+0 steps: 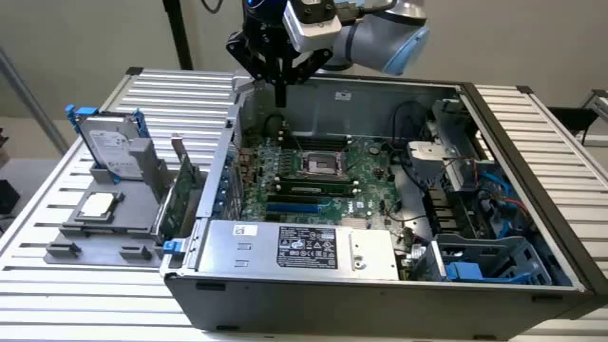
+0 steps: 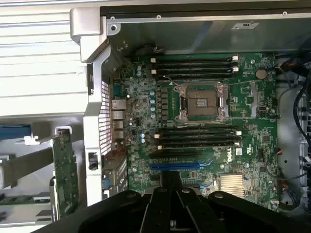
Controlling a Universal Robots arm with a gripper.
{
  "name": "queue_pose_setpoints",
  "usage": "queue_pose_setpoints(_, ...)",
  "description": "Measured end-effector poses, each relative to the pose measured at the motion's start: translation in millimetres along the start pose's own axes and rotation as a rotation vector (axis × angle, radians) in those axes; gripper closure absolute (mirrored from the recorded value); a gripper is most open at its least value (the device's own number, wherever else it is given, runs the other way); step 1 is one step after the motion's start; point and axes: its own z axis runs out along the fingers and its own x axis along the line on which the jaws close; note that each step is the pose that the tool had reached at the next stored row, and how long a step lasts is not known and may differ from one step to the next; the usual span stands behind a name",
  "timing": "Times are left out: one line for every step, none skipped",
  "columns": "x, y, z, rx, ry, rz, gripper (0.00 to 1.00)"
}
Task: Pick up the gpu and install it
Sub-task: 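Reach for the gpu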
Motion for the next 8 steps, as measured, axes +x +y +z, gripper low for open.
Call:
queue_pose_setpoints(0.0, 0.0, 0.0, 0.0000, 0.0000, 0.000, 0.89)
queue_pose_setpoints(0.0, 0.0, 0.0, 0.0000, 0.0001, 0.000, 0.89)
queue_pose_setpoints(0.0, 0.0, 0.0, 0.0000, 0.0001, 0.000, 0.89)
queue_pose_setpoints(0.0, 0.0, 0.0, 0.0000, 0.0000, 0.000, 0.89)
queue_pose_setpoints(0.0, 0.0, 0.0, 0.0000, 0.0001, 0.000, 0.89)
queue_pose_setpoints(0.0, 0.0, 0.0, 0.0000, 0.0001, 0.000, 0.89)
queue_pose_setpoints(0.0, 0.0, 0.0, 0.0000, 0.0000, 0.000, 0.89)
queue_pose_setpoints(0.0, 0.0, 0.0, 0.0000, 0.0000, 0.000, 0.89)
